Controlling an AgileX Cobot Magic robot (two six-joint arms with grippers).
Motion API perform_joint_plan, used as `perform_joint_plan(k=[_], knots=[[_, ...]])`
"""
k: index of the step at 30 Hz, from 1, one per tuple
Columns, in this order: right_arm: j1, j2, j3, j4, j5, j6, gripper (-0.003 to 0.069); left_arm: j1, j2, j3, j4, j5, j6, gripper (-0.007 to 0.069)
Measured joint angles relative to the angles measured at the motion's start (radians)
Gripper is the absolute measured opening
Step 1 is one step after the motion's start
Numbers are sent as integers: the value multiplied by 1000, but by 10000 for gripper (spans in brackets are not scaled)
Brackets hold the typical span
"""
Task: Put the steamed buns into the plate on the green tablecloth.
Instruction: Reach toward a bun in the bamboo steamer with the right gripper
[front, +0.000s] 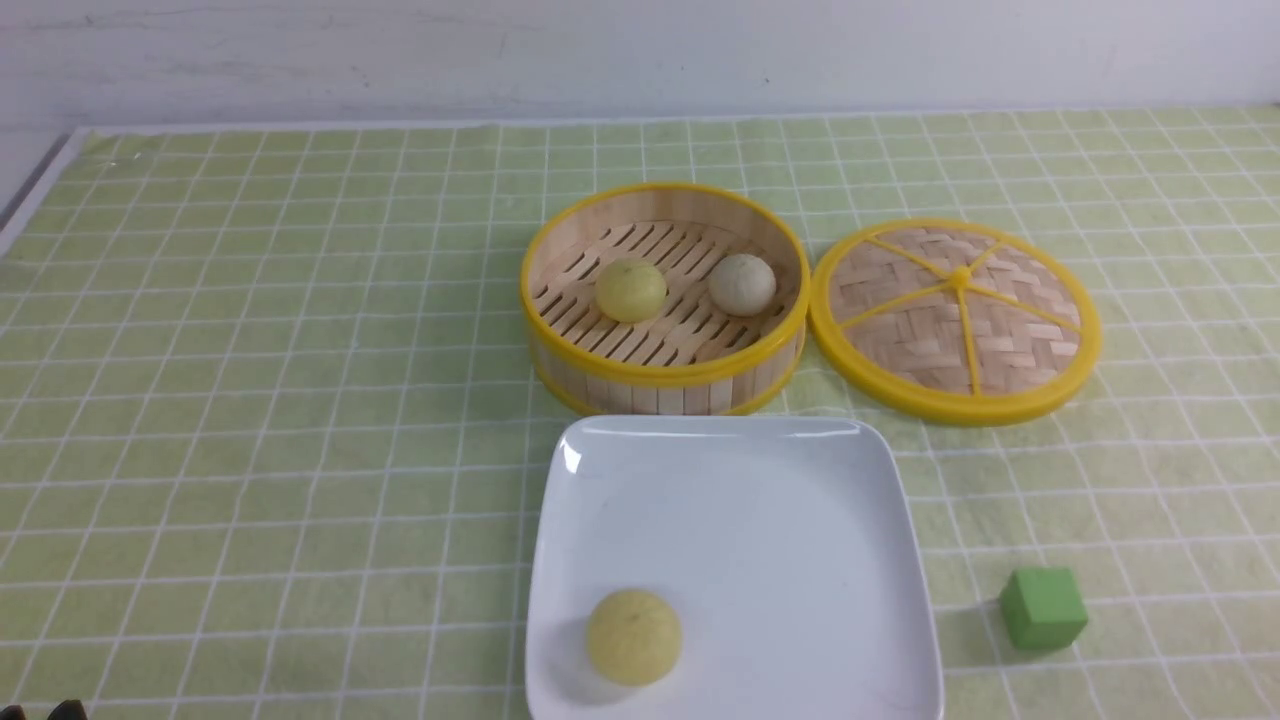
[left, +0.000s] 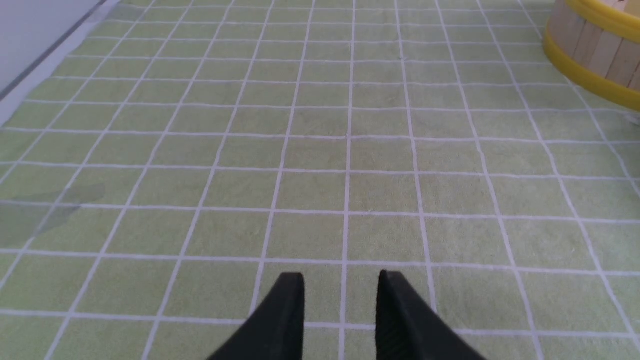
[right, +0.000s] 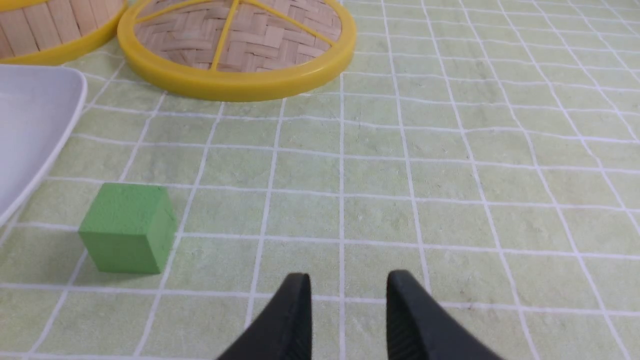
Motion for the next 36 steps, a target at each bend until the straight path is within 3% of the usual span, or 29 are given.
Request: perform_joint_plan(k=[8,10,11,12,13,14,15,16,20,23,27,28,30,31,33,34,36], knots=[[0,0,1,21,-4,7,239,0,0,0,-17,0,-11,241],[0,0,3,85,-13,43,239,0,0,0,-94,-2,-63,241],[0,0,6,216,-32,122,239,0,0,0,-223,-3,-168,241],[0,0,9,273,-41,154,239,0,0,0,-316,-2,-223,241],[0,0,9,286,-48,161,239,0,0,0,-316,-2,-237,241],[0,0,9,380,-78,198,239,0,0,1,-481,3,-346,241],[0,0,9,390,-83,201,239,0,0,2,-497,3,-359,241],[0,0,9,461,-123,218,239,0,0,3,-611,5,-457,241],[0,0,9,530,-178,223,239,0,0,3,-762,4,-570,241],[0,0,9,547,-199,231,239,0,0,3,-790,-13,-593,239],[0,0,-18,604,-257,256,214,0,0,-19,-809,-9,-550,220],[0,2,-82,607,-277,244,171,0,0,-90,-799,35,-458,190],[0,16,-151,598,-278,212,139,0,2,-144,-785,64,-403,165],[0,60,-258,564,-256,148,68,0,42,-252,-742,124,-318,110],[0,158,-408,488,-151,45,-2,0,154,-374,-667,246,-251,36],[0,169,-434,471,-137,30,-5,0,154,-374,-659,259,-251,31],[0,329,-563,373,79,-18,-10,0,334,-487,-544,466,-201,2]])
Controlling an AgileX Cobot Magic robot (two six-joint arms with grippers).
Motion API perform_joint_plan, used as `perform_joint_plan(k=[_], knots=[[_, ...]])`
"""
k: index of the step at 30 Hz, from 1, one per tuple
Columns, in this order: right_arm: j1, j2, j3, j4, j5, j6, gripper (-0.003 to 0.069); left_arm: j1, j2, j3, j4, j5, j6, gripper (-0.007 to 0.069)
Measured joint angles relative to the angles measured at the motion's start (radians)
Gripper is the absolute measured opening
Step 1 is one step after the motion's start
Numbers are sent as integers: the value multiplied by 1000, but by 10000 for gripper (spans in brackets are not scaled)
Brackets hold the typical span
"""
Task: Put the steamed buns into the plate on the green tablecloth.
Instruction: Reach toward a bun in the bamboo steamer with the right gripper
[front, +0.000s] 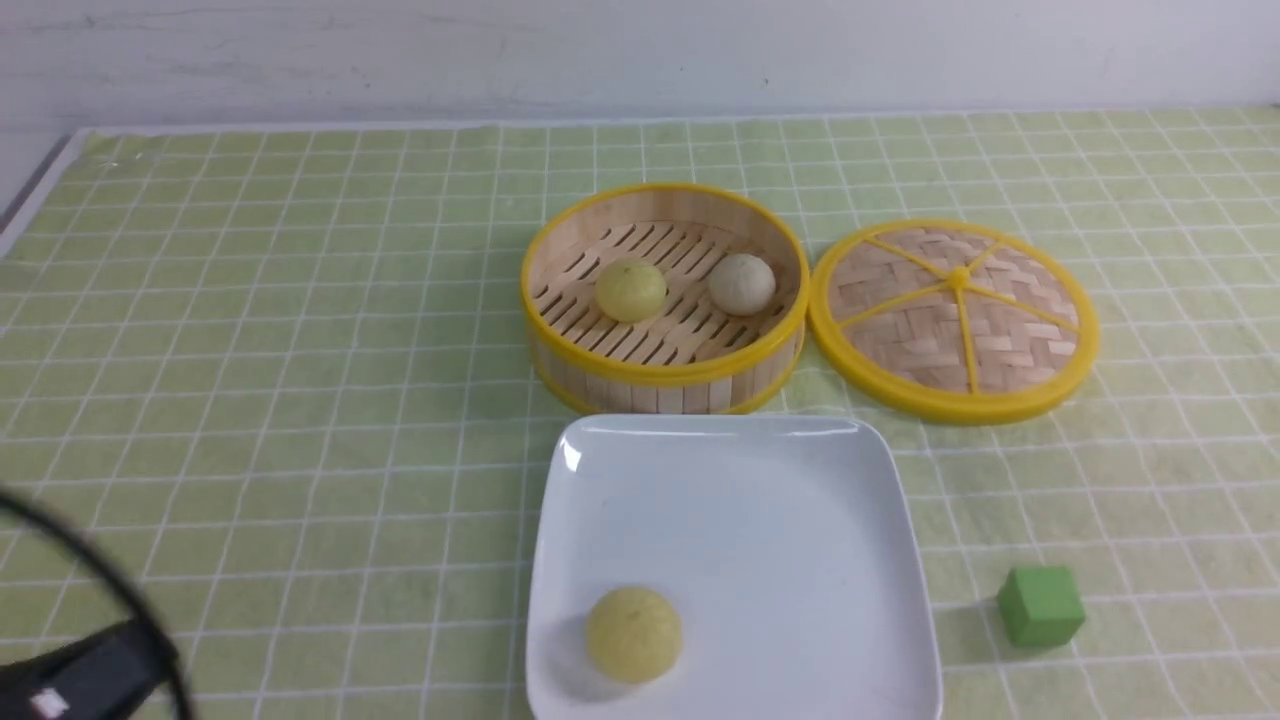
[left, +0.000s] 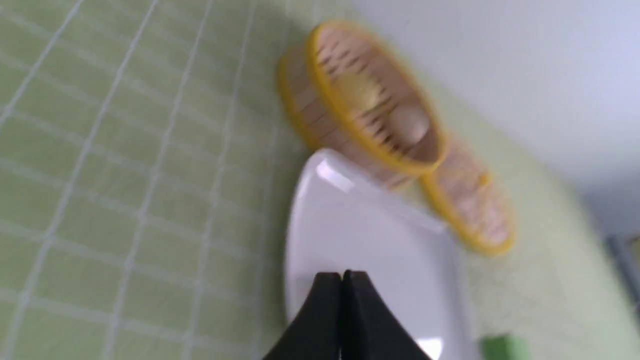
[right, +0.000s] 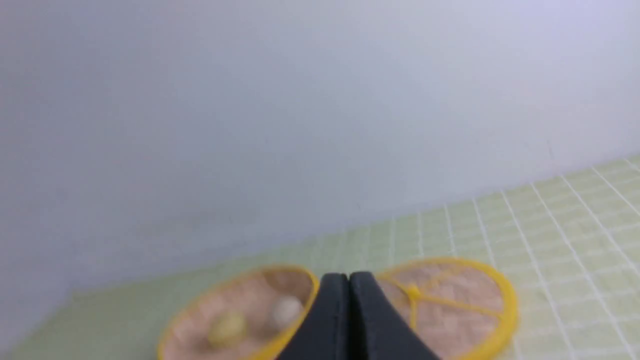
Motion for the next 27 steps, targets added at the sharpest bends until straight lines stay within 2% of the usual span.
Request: perform_joint_plan(k=[2,3,4,5,6,7,8,9,10,12,13,15,19,23,25,26,27], knots=[[0,126,-61,-54,215,-4,-4,0,123,-53,63,121,25,2],[0,140,-66,-59,215,-5,-3,0,137,-58,78,146,27,2],[0,252,-89,-75,388,-17,3,0,241,-90,127,215,50,2],[0,280,-91,-75,404,-24,5,0,241,-93,132,220,52,2],[0,385,-94,-48,516,-67,13,0,324,-107,165,239,63,2],[0,398,-95,-41,524,-75,13,0,331,-109,168,238,63,2],[0,494,-98,60,565,-166,23,0,385,-112,177,224,67,2],[0,505,-98,60,567,-166,25,0,396,-112,177,221,69,2],[0,597,-104,201,570,-296,36,0,433,-113,177,200,69,2],[1,687,-124,359,554,-454,51,0,459,-116,178,174,72,2],[1,687,-127,373,554,-468,52,0,460,-117,178,168,72,2],[1,799,-181,503,521,-596,70,0,468,-117,178,142,72,2],[25,947,-319,531,482,-646,83,0,468,-117,179,120,75,2],[108,1089,-470,488,429,-655,108,0,468,-117,179,106,95,2],[160,1159,-555,454,400,-657,134,0,468,-117,179,99,102,4],[200,1240,-634,425,366,-657,172,0,468,-117,179,98,103,7],[205,1249,-644,421,363,-657,172,0,468,-117,179,98,103,8]])
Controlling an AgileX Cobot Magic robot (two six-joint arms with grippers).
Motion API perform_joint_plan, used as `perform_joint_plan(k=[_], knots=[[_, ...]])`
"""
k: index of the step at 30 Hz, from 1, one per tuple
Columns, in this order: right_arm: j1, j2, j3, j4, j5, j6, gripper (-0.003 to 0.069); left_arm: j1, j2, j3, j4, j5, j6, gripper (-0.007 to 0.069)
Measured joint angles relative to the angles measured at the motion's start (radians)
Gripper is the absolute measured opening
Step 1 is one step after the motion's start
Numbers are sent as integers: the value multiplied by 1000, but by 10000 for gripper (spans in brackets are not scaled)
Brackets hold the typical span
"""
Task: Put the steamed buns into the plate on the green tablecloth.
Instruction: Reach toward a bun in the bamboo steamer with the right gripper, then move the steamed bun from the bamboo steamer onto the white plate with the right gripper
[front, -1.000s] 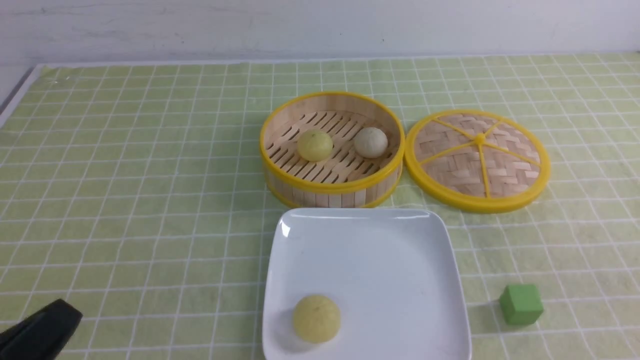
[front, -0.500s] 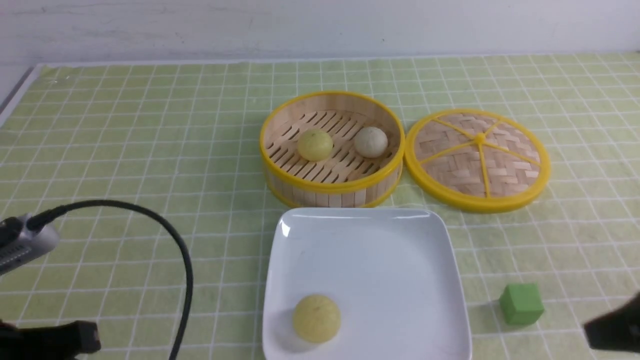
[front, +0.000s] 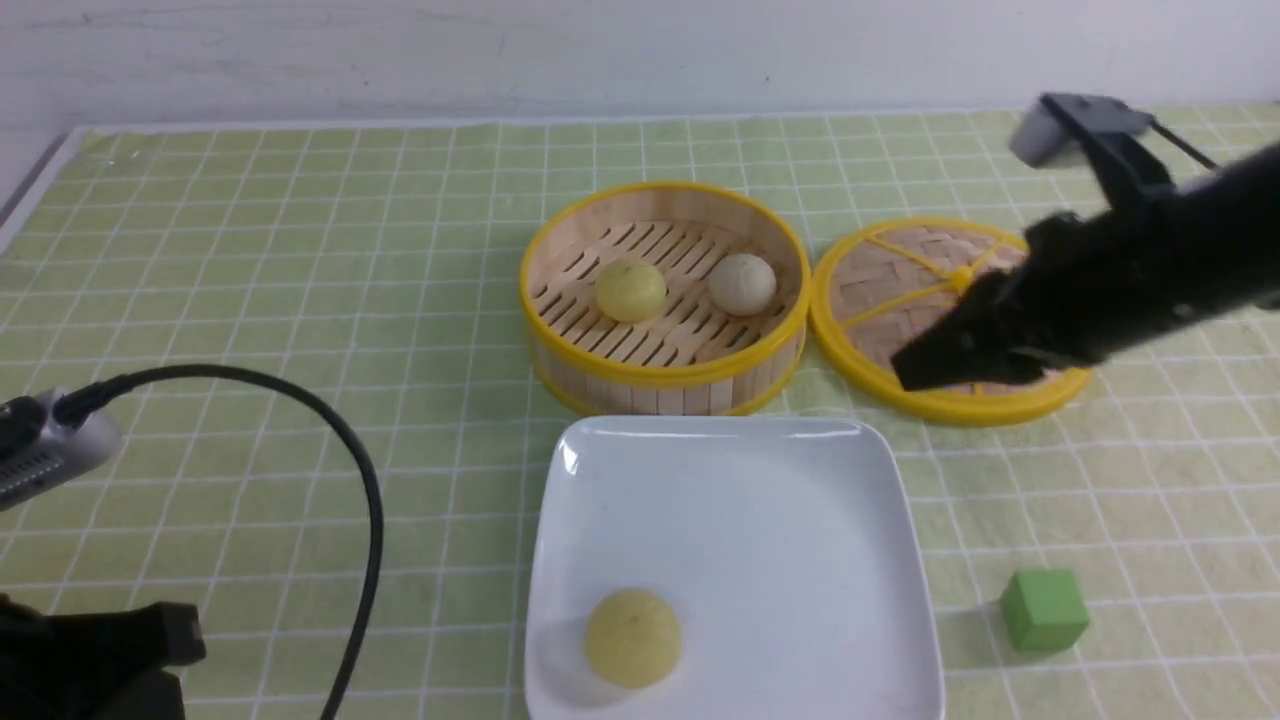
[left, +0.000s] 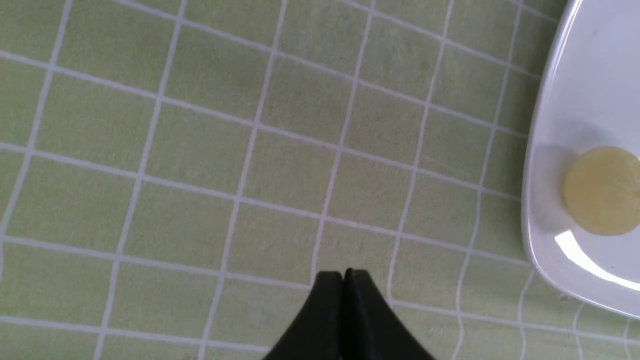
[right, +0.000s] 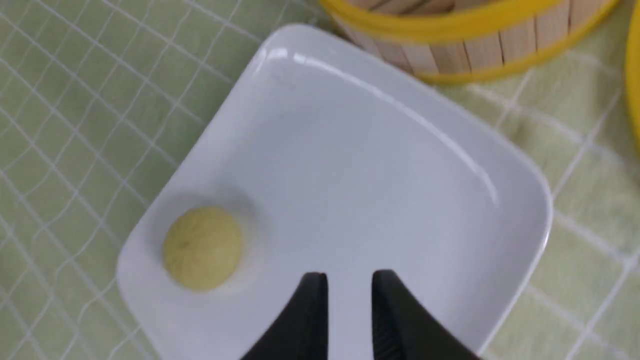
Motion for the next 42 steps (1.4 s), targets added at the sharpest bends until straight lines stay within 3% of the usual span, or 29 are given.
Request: perform_joint_plan(k=[6,9,14,22,26,27,28,29,31,36,39,42], knots=[[86,301,-316,-116,-130,-3,336,0,0,-1,0,-8,3,19],[94,442,-441,-147,-210,-4,382,0,0,-1,0,-14,3,19],[94,610,-609,-159,-290,-4,402,0,0,-1,-10,-38,3,21],[95,728,-687,-228,-337,-31,402,0,0,-1,-16,-67,3,33],[97,730,-693,-240,-304,-31,325,0,0,-1,-20,-82,3,36],[97,722,-693,-247,-281,-32,246,0,0,-1,-23,-83,3,37],[97,721,-693,-249,-278,-32,246,0,0,-1,-23,-83,3,37],[97,698,-693,-268,-251,-34,147,0,0,-1,-23,-85,3,39],[98,650,-693,-289,-186,-34,35,0,0,-1,-23,-87,3,42],[97,467,-692,-301,26,-4,24,0,0,-1,-24,-89,3,48],[95,324,-688,-300,269,104,24,0,0,-1,-24,-90,3,52],[104,226,-616,-288,363,246,25,0,0,-1,-24,-94,3,52]])
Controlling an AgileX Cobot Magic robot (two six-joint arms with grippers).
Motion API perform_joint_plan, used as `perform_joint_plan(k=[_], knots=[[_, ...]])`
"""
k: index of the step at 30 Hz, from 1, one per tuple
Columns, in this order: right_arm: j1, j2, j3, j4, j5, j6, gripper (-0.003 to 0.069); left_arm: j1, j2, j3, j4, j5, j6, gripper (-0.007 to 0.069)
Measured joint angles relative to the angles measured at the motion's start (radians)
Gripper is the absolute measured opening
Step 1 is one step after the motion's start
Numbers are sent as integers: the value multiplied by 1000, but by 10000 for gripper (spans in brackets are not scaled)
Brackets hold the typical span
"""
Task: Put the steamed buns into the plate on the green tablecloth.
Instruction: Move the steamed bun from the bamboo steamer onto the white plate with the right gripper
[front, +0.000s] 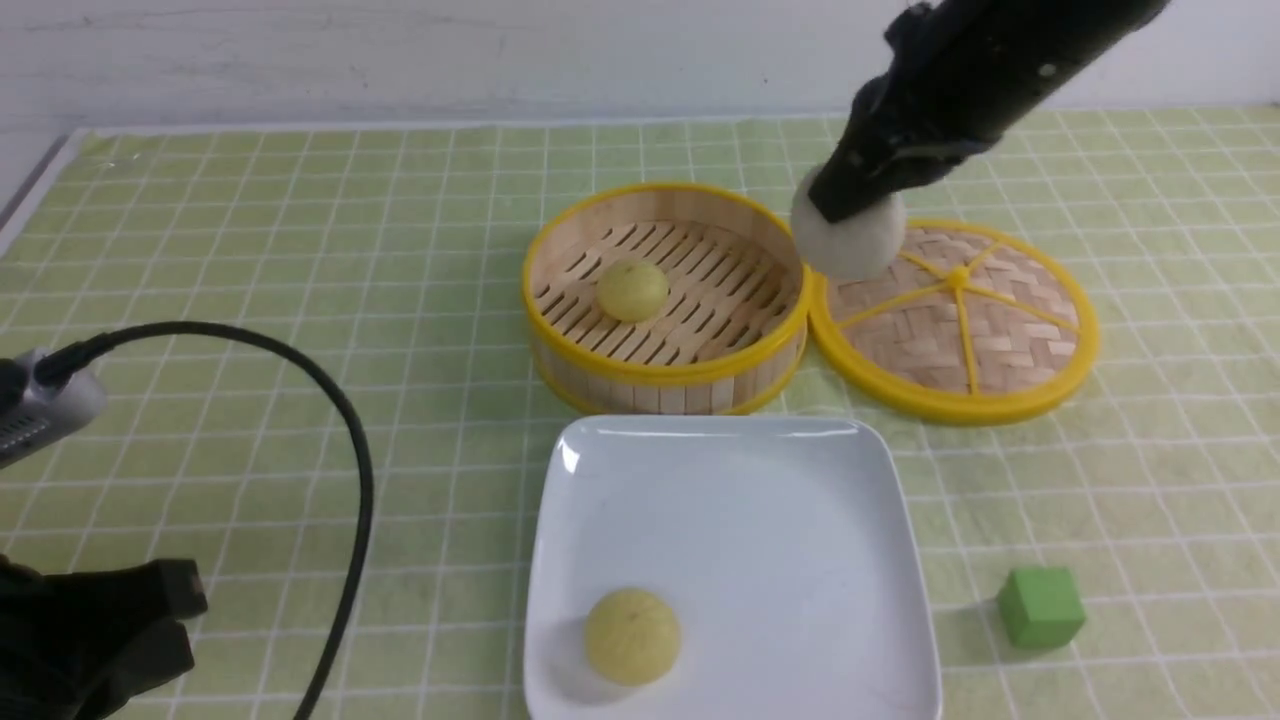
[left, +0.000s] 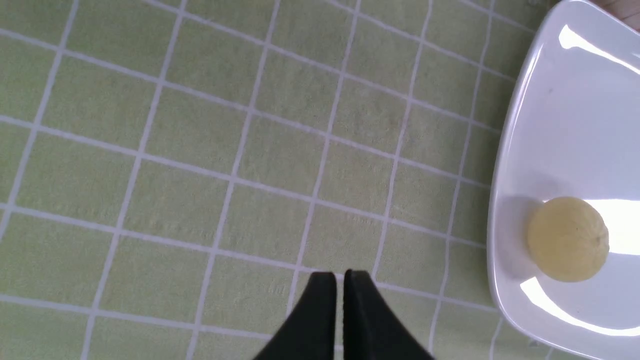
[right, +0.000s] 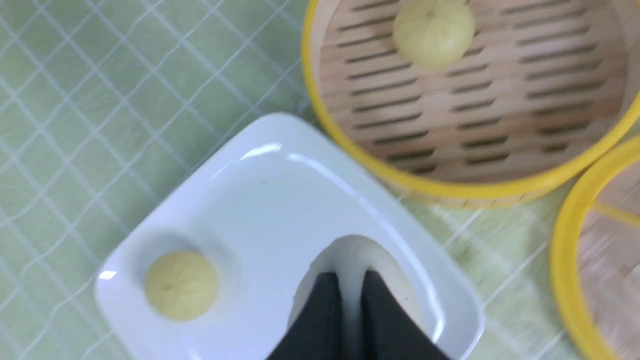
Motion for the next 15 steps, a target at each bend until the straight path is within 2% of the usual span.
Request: perform_joint_plan(k=[4,8,11,12,13,14,15], knots=[[54,-38,173,-1,13,41,34,0,0,0,1,-10,0,52],[138,12,395,-14,-148,43,76,0,0,0,22,-17,0,53],[155,75,475,-36,-322,46,182,0,0,0,40,-17,0,55],[155,75,477,-36,-322,46,192,0,0,0,41,-17,0,55],[155,107,483,-43,-373,48,290,0,0,0,47,-17,0,55],[155,119,483,-46,-386,53,349,0,0,0,51,-17,0,55],[155,121,483,-46,-386,54,349,0,0,0,51,-17,0,55]])
